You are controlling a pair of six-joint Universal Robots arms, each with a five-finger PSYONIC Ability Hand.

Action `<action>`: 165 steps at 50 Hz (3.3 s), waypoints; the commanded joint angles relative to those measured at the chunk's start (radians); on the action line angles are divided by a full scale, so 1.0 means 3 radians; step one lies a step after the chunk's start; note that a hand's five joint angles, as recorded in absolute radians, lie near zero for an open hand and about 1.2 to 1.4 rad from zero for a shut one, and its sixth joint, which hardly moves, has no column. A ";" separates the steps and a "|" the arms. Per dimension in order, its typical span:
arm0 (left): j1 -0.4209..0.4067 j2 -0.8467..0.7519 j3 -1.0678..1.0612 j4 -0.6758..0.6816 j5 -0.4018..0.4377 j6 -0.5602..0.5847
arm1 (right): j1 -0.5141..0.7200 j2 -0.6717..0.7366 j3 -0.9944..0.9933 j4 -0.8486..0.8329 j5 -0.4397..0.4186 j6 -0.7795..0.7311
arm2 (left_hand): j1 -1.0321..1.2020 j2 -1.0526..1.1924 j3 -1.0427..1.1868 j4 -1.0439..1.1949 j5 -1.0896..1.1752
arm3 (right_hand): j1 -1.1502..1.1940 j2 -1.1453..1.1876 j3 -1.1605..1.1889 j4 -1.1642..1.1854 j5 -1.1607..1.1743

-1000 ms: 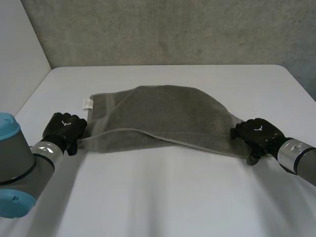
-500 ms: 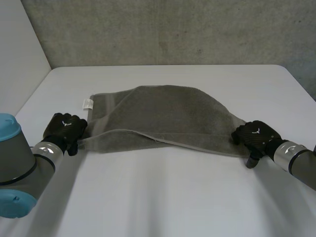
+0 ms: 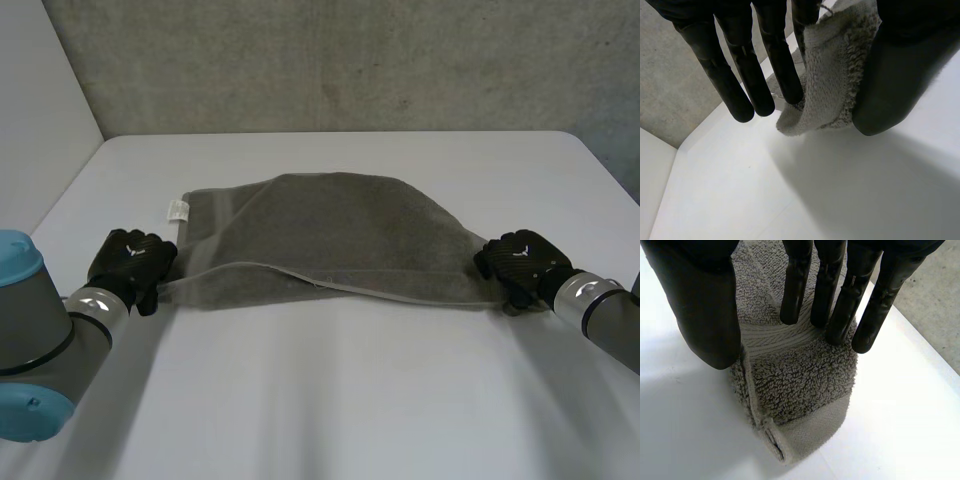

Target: Fold the towel.

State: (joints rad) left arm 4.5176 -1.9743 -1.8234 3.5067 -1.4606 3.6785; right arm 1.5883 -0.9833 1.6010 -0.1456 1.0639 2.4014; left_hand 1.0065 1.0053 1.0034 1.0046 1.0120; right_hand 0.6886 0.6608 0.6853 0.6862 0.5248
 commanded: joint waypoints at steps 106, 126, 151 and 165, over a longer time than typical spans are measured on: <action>-0.0051 0.0698 0.1388 -0.1084 -0.0025 -0.0808 | -0.0039 -0.1111 -0.1884 0.2259 0.0231 0.0316 | 0.1299 0.1303 0.1309 0.1305 0.0699 | 0.2359 0.2452 0.2370 0.2367 0.2323; -0.0327 -0.0603 0.2790 0.0020 -0.0091 -0.0312 | 0.0673 0.0092 -0.2504 -0.0697 0.1142 0.0038 | 0.1299 0.1303 0.1309 0.1305 0.0699 | 0.2359 0.2452 0.2370 0.2367 0.2323; -0.0138 -0.0077 0.1084 0.0353 0.0148 -0.0911 | 0.0591 -0.0828 -0.0553 -0.0052 0.0458 0.0376 | 0.1299 0.1303 0.1309 0.1305 0.0699 | 0.2359 0.2452 0.2370 0.2367 0.2323; 0.0005 0.0780 -0.0164 0.0292 0.0451 -0.0107 | 0.0254 -0.2020 0.0574 0.0071 0.0227 0.0064 | 0.1299 0.1303 0.1309 0.1305 0.0699 | 0.2359 0.2452 0.2370 0.2367 0.2323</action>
State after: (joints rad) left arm 4.5010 -1.9232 -1.7655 3.6097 -1.3359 3.6028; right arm 1.7174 -1.3827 1.6843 -0.1536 1.1323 2.4518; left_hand 1.4548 1.5214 1.5489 1.5213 1.4890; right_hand 1.3377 1.3368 1.3508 1.3429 1.1733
